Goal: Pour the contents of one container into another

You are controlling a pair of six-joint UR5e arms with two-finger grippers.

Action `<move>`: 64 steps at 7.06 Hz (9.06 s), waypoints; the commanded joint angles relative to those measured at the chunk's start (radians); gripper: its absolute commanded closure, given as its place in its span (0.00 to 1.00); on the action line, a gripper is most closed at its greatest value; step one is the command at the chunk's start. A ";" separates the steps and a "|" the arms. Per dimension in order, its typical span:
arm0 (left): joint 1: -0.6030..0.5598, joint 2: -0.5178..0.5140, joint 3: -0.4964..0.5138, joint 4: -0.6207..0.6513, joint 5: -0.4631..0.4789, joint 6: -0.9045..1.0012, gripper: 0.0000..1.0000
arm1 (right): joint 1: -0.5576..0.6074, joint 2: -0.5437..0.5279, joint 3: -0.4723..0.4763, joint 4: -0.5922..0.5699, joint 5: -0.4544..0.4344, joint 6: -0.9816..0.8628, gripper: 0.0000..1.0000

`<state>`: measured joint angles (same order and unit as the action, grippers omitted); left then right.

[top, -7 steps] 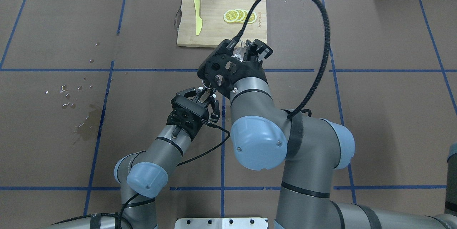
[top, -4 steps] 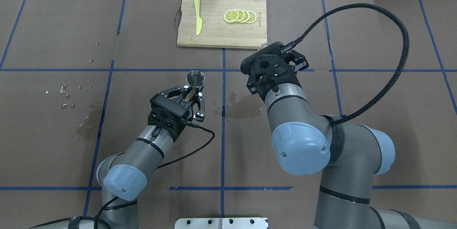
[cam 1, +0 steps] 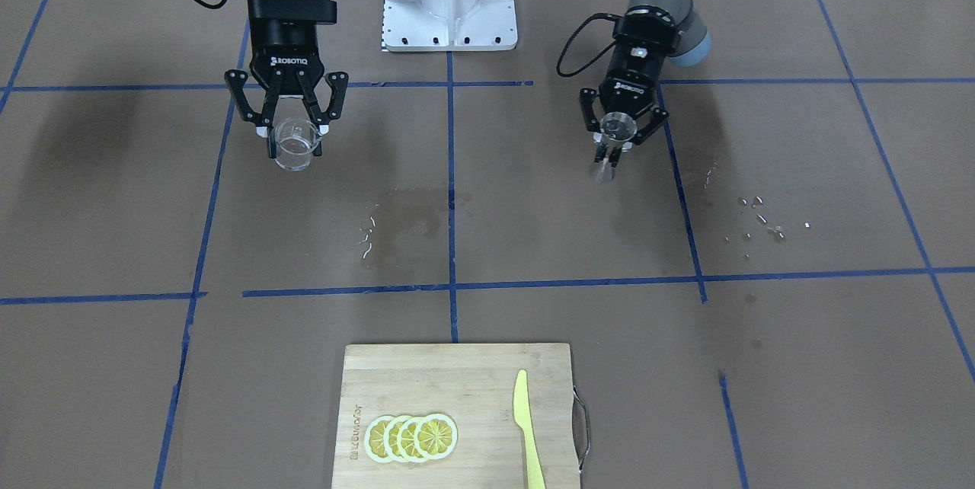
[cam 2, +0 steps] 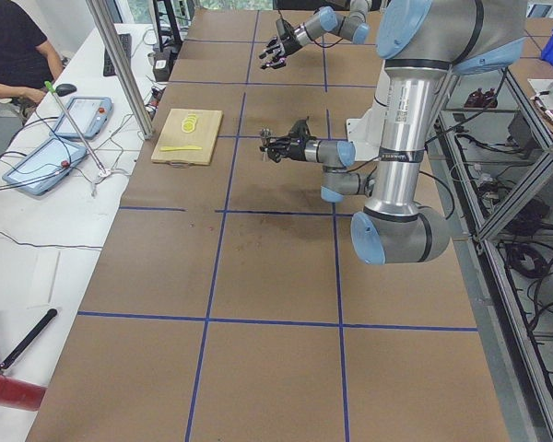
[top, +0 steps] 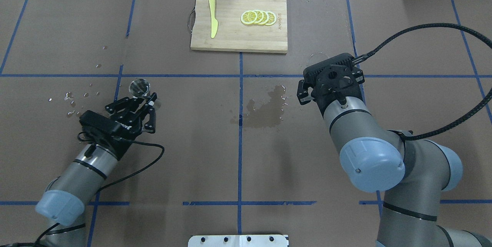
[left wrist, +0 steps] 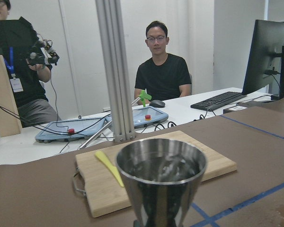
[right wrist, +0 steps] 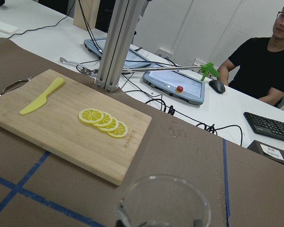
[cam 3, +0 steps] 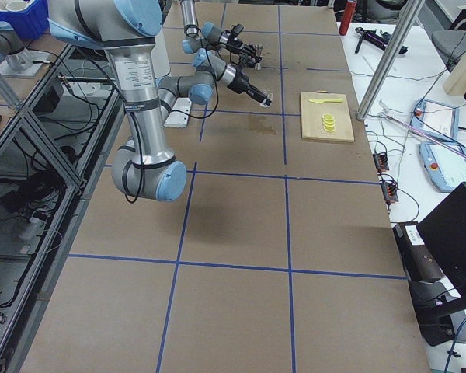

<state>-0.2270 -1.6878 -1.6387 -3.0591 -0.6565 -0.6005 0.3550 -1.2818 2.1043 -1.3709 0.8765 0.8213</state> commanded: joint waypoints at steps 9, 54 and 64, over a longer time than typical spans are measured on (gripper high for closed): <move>0.252 0.344 0.092 -0.075 0.275 -0.395 1.00 | 0.010 -0.011 0.002 0.018 0.019 0.002 1.00; -0.843 0.335 -0.032 0.247 -1.443 0.054 0.01 | 0.013 -0.149 -0.108 0.370 0.007 0.087 1.00; -0.989 0.012 -0.029 0.973 -1.595 0.254 0.00 | -0.145 -0.336 -0.268 0.692 -0.249 0.302 1.00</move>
<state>-1.1896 -1.6182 -1.6680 -2.2271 -2.2531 -0.4660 0.2308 -1.5915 1.8593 -0.7457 0.6603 1.1135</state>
